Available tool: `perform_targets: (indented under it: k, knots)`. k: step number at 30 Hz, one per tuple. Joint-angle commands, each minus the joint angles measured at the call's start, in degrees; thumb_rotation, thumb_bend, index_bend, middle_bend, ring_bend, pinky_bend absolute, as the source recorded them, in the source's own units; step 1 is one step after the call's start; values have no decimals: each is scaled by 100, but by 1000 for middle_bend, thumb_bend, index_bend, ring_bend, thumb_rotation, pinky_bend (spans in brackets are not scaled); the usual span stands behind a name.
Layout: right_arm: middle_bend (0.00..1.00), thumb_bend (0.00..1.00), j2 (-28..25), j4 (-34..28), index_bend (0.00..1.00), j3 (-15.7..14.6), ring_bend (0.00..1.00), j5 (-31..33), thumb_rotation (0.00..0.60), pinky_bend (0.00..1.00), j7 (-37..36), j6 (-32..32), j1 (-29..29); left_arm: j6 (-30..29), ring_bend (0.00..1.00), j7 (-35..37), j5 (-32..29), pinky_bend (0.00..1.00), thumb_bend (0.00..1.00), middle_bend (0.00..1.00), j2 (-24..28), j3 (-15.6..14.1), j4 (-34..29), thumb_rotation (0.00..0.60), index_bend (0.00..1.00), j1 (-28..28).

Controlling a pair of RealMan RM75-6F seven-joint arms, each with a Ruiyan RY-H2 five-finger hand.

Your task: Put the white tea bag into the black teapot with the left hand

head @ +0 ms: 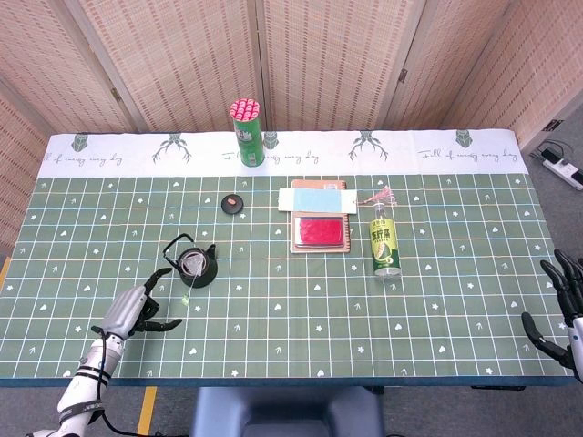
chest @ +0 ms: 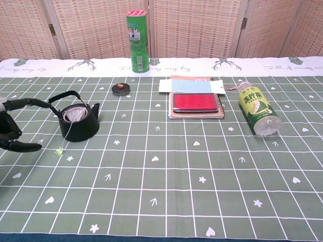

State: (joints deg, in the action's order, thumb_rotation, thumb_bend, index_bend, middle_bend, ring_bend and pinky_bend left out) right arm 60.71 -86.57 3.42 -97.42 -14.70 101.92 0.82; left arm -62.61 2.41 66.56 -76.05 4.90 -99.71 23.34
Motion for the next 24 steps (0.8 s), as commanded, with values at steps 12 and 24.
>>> perform_targets:
  k: [12, 24]
  knots:
    - [0, 420, 6, -17, 0, -18, 0, 3, 600, 0, 64, -126, -60, 730, 1000, -1412, -1365, 1000, 342, 1000, 19, 434, -716, 507, 137, 994]
    - [0, 420, -38, 47, 0, -11, 0, 12, 600, 0, -149, 10, -5, 752, 1000, -2062, -2023, 1000, 342, 1000, -572, 353, -197, 506, 154, 1455]
